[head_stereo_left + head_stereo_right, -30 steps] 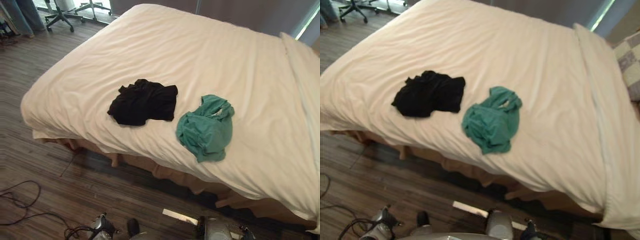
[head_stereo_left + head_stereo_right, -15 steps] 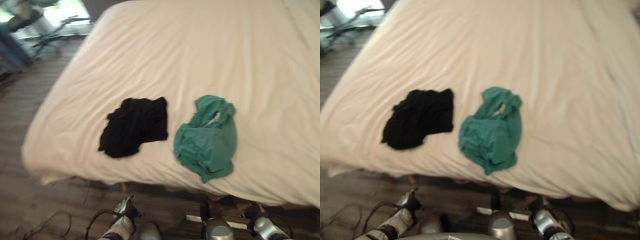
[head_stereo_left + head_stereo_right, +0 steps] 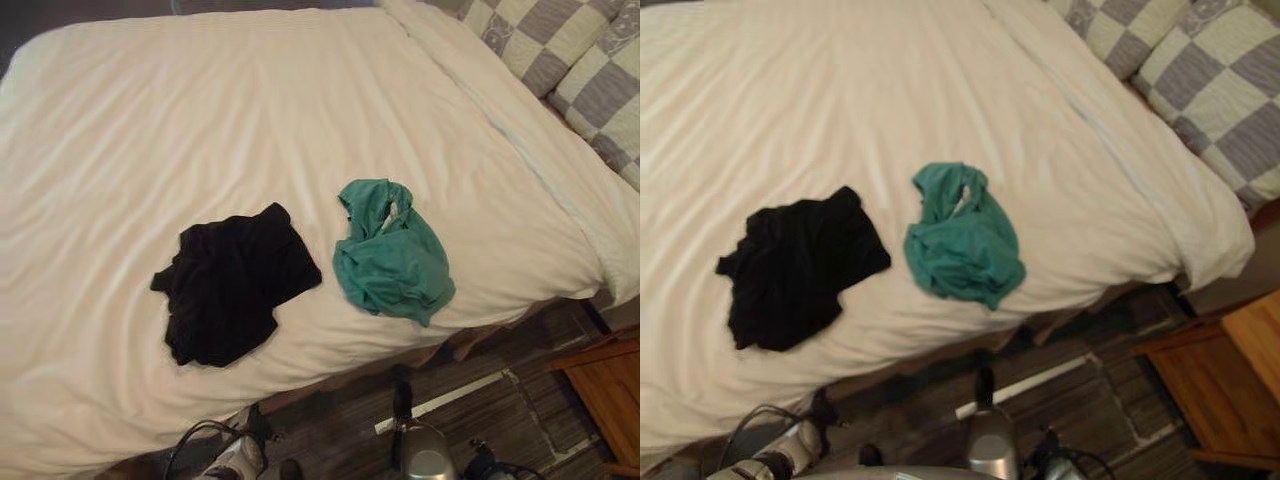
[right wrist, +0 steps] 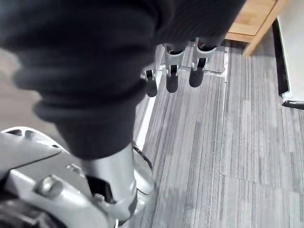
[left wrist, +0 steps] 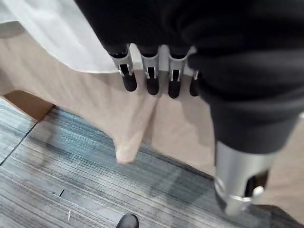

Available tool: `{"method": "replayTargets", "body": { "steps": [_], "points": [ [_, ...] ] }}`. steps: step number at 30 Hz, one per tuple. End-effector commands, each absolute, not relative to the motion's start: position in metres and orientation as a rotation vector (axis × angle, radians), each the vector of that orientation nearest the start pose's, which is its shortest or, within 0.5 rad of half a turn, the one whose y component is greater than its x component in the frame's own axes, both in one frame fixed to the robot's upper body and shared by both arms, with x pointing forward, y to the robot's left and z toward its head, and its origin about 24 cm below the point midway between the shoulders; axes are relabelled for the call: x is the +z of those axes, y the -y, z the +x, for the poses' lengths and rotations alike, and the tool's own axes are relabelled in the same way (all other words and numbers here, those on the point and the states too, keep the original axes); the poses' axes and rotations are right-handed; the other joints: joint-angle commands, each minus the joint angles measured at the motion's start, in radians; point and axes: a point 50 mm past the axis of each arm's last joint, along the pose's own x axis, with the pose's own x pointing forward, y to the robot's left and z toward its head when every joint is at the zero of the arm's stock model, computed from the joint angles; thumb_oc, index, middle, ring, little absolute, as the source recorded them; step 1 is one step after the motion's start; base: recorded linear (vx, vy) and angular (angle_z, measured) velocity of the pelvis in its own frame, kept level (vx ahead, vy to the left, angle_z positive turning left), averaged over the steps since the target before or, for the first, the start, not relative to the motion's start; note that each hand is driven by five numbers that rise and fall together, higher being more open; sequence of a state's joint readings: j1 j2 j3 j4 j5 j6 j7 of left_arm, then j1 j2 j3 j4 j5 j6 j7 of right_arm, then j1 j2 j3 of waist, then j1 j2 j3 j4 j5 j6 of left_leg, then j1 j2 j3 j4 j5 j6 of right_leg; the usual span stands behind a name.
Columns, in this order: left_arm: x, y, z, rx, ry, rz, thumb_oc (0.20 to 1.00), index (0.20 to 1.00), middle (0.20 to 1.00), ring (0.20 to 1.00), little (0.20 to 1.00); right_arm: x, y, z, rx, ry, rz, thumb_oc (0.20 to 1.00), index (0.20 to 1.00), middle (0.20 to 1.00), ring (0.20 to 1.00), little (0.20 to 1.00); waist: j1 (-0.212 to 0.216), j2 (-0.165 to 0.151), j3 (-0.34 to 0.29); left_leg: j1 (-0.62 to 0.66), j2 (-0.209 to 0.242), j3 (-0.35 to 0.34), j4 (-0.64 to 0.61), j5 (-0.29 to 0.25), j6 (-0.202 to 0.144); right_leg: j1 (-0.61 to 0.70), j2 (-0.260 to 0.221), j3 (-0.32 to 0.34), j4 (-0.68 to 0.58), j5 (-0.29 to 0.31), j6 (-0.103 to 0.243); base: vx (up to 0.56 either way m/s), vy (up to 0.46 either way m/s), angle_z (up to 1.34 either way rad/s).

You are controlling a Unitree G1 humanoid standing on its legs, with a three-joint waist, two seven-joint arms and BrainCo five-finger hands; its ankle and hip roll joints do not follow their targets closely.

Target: Tidy up the quilt and then pick up the clothes from the bed and put them into the laundry hamper.

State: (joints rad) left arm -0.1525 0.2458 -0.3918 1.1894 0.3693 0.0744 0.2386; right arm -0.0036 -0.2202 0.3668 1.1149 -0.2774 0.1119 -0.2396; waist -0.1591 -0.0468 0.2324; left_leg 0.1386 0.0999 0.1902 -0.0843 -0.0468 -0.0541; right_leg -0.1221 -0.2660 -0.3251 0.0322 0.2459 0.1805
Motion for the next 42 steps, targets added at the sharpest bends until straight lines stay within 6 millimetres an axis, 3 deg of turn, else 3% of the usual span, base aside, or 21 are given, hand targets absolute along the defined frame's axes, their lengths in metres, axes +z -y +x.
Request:
{"method": "replayTargets", "body": {
  "steps": [1, 2, 3, 4, 6, 7, 8, 9, 13, 14, 15, 17, 18, 22, 27, 28, 31, 35, 37, 41, 42],
  "points": [
    [-0.139, -0.242, 0.153, -0.110, -1.028, 0.999, 1.000, 1.000, 1.000, 1.000, 1.000, -0.138, 0.226, 0.152, 0.069, -0.962, -0.854, 1.000, 1.000, 1.000, 1.000, 1.000, 0.042, 0.004, 0.029, -0.016, 0.070, -0.045, 0.072, -0.048, -0.072, -0.046, -0.001, 0.174, 0.122, -0.182, 0.076, -0.25, 0.288, 0.19],
    [-0.145, -0.250, 0.133, -0.061, -1.110, 0.961, 1.000, 1.000, 1.000, 1.000, 1.000, -0.140, 0.236, 0.142, 0.017, -1.014, -0.835, 1.000, 1.000, 1.000, 1.000, 1.000, 0.056, 0.010, 0.023, -0.042, 0.032, -0.072, 0.063, -0.034, -0.048, -0.001, 0.075, 0.246, 0.160, -0.255, 0.053, -0.11, 0.104, 0.23],
    [-0.148, -0.254, 0.121, -0.028, -1.163, 0.930, 1.000, 1.000, 1.000, 1.000, 1.000, -0.142, 0.243, 0.136, -0.034, -1.050, -0.811, 1.000, 1.000, 1.000, 1.000, 1.000, 0.066, 0.005, 0.013, -0.048, 0.021, -0.083, 0.053, -0.029, -0.049, 0.026, 0.084, 0.251, 0.124, -0.264, 0.043, -0.10, 0.104, 0.21],
    [-0.148, -0.254, 0.121, -0.028, -1.163, 0.930, 1.000, 1.000, 1.000, 1.000, 1.000, -0.142, 0.243, 0.136, -0.034, -1.050, -0.811, 1.000, 1.000, 1.000, 1.000, 1.000, 0.065, 0.005, 0.015, -0.044, 0.021, -0.084, 0.052, -0.029, -0.049, 0.032, 0.084, 0.250, 0.120, -0.264, 0.043, 0.02, -0.043, 0.19],
    [-0.152, -0.281, 0.069, 0.200, -1.351, 0.763, 1.000, 1.000, 1.000, 1.000, 1.000, -0.145, 0.266, 0.110, -0.173, -1.162, -0.740, 1.000, 1.000, 1.000, 1.000, 1.000, 0.090, -0.005, -0.027, -0.059, 0.011, -0.096, 0.038, -0.020, -0.056, 0.080, 0.062, 0.239, 0.021, -0.246, 0.044, 0.04, -0.070, 0.21],
    [-0.152, -0.281, 0.068, 0.201, -1.352, 0.762, 1.000, 1.000, 1.000, 1.000, 1.000, -0.145, 0.266, 0.110, -0.172, -1.163, -0.741, 1.000, 1.000, 1.000, 1.000, 1.000, 0.089, -0.005, -0.027, -0.058, 0.011, -0.096, 0.037, -0.021, -0.057, 0.083, 0.062, 0.237, 0.017, -0.244, 0.045, 0.05, -0.088, 0.33],
    [-0.150, -0.299, 0.028, 0.352, -1.475, 0.667, 1.000, 1.000, 1.000, 1.000, 1.000, -0.140, 0.286, 0.100, -0.298, -1.196, -0.683, 1.000, 1.000, 1.000, 1.000, 1.000, 0.100, -0.003, -0.050, -0.055, 0.020, -0.079, 0.022, -0.009, -0.063, 0.107, 0.054, 0.229, -0.041, -0.228, 0.048, 0.05, -0.077, 0.26],
    [-0.145, -0.313, 0.014, 0.422, -1.507, 0.646, 1.000, 1.000, 1.000, 1.000, 1.000, -0.136, 0.299, 0.095, -0.371, -1.201, -0.654, 1.000, 1.000, 1.000, 1.000, 1.000, 0.103, 0.000, -0.059, -0.051, 0.024, -0.075, 0.015, -0.004, -0.067, 0.118, 0.049, 0.223, -0.057, -0.221, 0.050, 0.07, -0.091, 0.11],
    [-0.122, -0.357, 0.000, 0.618, -1.495, 0.642, 1.000, 1.000, 1.000, 1.000, 1.000, -0.111, 0.339, 0.100, -0.569, -1.099, -0.620, 1.000, 1.000, 1.000, 1.000, 1.000, 0.108, 0.006, -0.075, -0.048, 0.033, -0.080, 0.002, 0.007, -0.079, 0.146, 0.044, 0.203, -0.089, -0.217, 0.054, 0.03, -0.025, 0.06],
    [-0.100, -0.386, 0.021, 0.722, -1.354, 0.695, 1.000, 1.000, 1.000, 1.000, 1.000, -0.091, 0.356, 0.108, -0.634, -0.979, -0.660, 1.000, 1.000, 1.000, 1.000, 1.000, 0.109, 0.011, -0.078, -0.042, 0.038, -0.081, 0.000, 0.011, -0.084, 0.162, 0.041, 0.191, -0.099, -0.217, 0.057, 0.02, -0.019, 0.18],
    [-0.100, -0.386, 0.021, 0.722, -1.354, 0.695, 1.000, 1.000, 1.000, 1.000, 1.000, -0.091, 0.356, 0.108, -0.634, -0.979, -0.660, 1.000, 1.000, 1.000, 1.000, 1.000, 0.109, 0.011, -0.078, -0.042, 0.038, -0.081, 0.000, 0.011, -0.084, 0.162, 0.041, 0.191, -0.099, -0.217, 0.057, 0.01, -0.024, 0.21],
    [-0.072, -0.413, 0.049, 0.798, -1.193, 0.801, 1.000, 1.000, 1.000, 1.000, 1.000, -0.062, 0.372, 0.126, -0.679, -0.811, -0.713, 1.000, 1.000, 1.000, 1.000, 1.000, 0.104, 0.015, -0.078, -0.038, 0.040, -0.088, 0.000, 0.013, -0.086, 0.169, 0.040, 0.185, -0.100, -0.217, 0.060, -0.04, -0.020, 0.14],
    [-0.039, -0.423, 0.095, 0.786, -0.940, 0.938, 1.000, 1.000, 1.000, 1.000, 1.000, -0.035, 0.379, 0.138, -0.675, -0.679, -0.795, 1.000, 1.000, 1.000, 1.000, 1.000, 0.105, 0.017, -0.073, -0.036, 0.040, -0.092, 0.001, 0.020, -0.085, 0.172, 0.037, 0.181, -0.098, -0.214, 0.060, -0.04, -0.015, 0.13],
    [0.029, -0.410, 0.170, 0.727, -0.462, 1.084, 1.000, 1.000, 1.000, 1.000, 1.000, 0.025, 0.376, 0.185, -0.560, -0.384, -1.066, 1.000, 1.000, 1.000, 1.000, 1.000, 0.106, 0.021, -0.081, -0.029, 0.043, -0.097, -0.001, 0.011, -0.085, 0.175, 0.037, 0.179, -0.093, -0.227, 0.065, -0.02, -0.003, 0.05],
    [0.092, -0.354, 0.239, 0.490, -0.038, 1.215, 1.000, 1.000, 1.000, 1.000, 1.000, 0.086, 0.347, 0.235, -0.376, -0.074, -1.323, 1.000, 1.000, 1.000, 1.000, 1.000, 0.098, 0.017, -0.091, -0.018, 0.046, -0.090, -0.003, 0.004, -0.087, 0.178, 0.038, 0.185, -0.094, -0.231, 0.063, 0.03, 0.003, -0.05],
    [0.092, -0.354, 0.239, 0.490, -0.038, 1.215, 1.000, 1.000, 1.000, 1.000, 1.000, 0.086, 0.347, 0.236, -0.377, -0.073, -1.323, 1.000, 1.000, 1.000, 1.000, 1.000, 0.099, 0.017, -0.090, -0.017, 0.046, -0.090, -0.003, 0.003, -0.087, 0.178, 0.039, 0.185, -0.094, -0.231, 0.063, 0.00, 0.000, 0.00],
    [0.092, -0.307, 0.276, 0.301, 0.053, 1.269, 1.000, 1.000, 1.000, 1.000, 1.000, 0.098, 0.313, 0.261, -0.269, 0.066, -1.337, 1.000, 1.000, 1.000, 1.000, 1.000, 0.080, 0.011, -0.090, -0.009, 0.050, -0.074, -0.003, -0.002, -0.086, 0.180, 0.044, 0.195, -0.103, -0.227, 0.062, 0.02, -0.002, -0.01],
    [0.082, -0.276, 0.297, 0.186, 0.069, 1.299, 1.000, 1.000, 1.000, 1.000, 1.000, 0.101, 0.291, 0.271, -0.224, 0.137, -1.315, 1.000, 1.000, 1.000, 1.000, 1.000, 0.068, 0.006, -0.074, -0.010, 0.054, -0.059, -0.003, -0.005, -0.085, 0.166, 0.051, 0.208, -0.106, -0.222, 0.062, -0.02, -0.010, -0.11],
    [0.084, -0.255, 0.320, 0.154, 0.074, 1.338, 1.000, 1.000, 1.000, 1.000, 1.000, 0.106, 0.269, 0.284, -0.211, 0.207, -1.256, 1.000, 1.000, 1.000, 1.000, 1.000, 0.049, -0.001, -0.023, -0.039, 0.058, -0.044, -0.003, 0.004, -0.080, 0.107, 0.058, 0.234, -0.101, -0.205, 0.067, -0.18, 0.006, -0.39],
    [0.076, -0.246, 0.342, 0.145, -0.035, 1.413, 1.000, 1.000, 1.000, 1.000, 1.000, 0.101, 0.250, 0.287, -0.188, 0.226, -1.181, 1.000, 1.000, 1.000, 1.000, 1.000, 0.031, -0.019, 0.040, -0.108, 0.064, -0.026, 0.001, 0.032, -0.077, 0.018, 0.069, 0.256, -0.084, -0.189, 0.069, -0.22, 0.003, -0.23],
    [0.068, -0.254, 0.346, 0.149, -0.130, 1.459, 0.934, 0.934, 0.934, 0.934, 0.934, 0.098, 0.248, 0.284, -0.178, 0.220, -1.178, 1.000, 1.000, 1.000, 1.000, 1.000, 0.024, -0.028, 0.055, -0.126, 0.068, -0.023, 0.002, 0.039, -0.077, -0.003, 0.070, 0.257, -0.078, -0.187, 0.068, -0.10, -0.004, -0.23]
  ]
}}
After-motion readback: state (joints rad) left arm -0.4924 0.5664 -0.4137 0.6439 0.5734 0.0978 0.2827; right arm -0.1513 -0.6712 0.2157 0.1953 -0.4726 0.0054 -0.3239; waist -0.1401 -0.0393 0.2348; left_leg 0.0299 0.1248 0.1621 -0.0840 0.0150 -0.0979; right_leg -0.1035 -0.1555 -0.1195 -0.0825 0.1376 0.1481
